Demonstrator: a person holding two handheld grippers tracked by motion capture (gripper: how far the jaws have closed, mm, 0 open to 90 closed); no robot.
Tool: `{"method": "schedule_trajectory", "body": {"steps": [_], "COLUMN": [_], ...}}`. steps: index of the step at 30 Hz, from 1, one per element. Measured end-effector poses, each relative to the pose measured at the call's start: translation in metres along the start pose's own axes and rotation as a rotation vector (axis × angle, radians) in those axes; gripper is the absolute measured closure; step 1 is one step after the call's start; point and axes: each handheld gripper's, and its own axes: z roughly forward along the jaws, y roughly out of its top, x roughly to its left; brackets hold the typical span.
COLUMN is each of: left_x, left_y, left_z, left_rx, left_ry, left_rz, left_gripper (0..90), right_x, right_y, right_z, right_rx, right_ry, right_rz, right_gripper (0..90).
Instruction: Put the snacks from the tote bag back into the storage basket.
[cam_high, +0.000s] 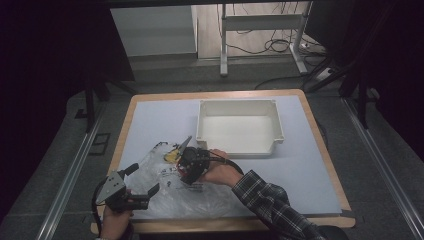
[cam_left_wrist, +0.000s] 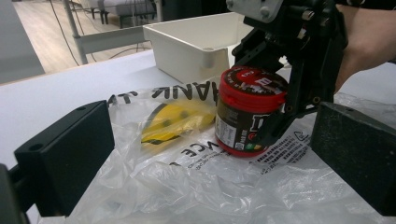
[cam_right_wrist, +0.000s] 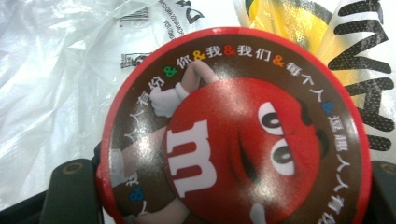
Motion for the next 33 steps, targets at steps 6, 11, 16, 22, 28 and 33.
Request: {"method": "schedule_trajectory", "body": {"steps": [6, 11, 16, 22, 28, 33], "left_x": [0.0, 0.0, 0.0, 0.0, -0.001, -0.001], "left_y": [0.0, 0.0, 0.0, 0.0, 0.0, 0.0], "left_z": [0.0, 0.001, 0.001, 0.001, 0.0, 0.0], "left_rx": [0.001, 0.002, 0.005, 0.005, 0.0, -0.004], "left_ry": [-0.002, -0.002, -0.003, 0.0, 0.013, 0.021], "left_rz": [-0.001, -0.001, 0.003, 0.005, 0.008, 0.012], "left_gripper": [0.0, 0.0, 0.0, 0.0, 0.0, 0.0], "right_x": [0.002, 0.003, 0.001, -0.002, -0.002, -0.003], "right_y": [0.0, 0.001, 0.0, -0.003, -0.006, -0.008], "right_z": [-0.006, -0.014, -0.021, -0.03, -0.037, -0.042], "right_rx": [0.012, 0.019, 0.007, -0.011, -0.02, -0.032], "right_ry": [0.012, 0.01, 0.02, 0.02, 0.005, 0.002], "right_rz": [-0.026, -0.037, -0.037, -0.024, -0.026, -0.025], "right_gripper": [26.0, 26.0, 26.0, 26.0, 26.0, 26.0]}}
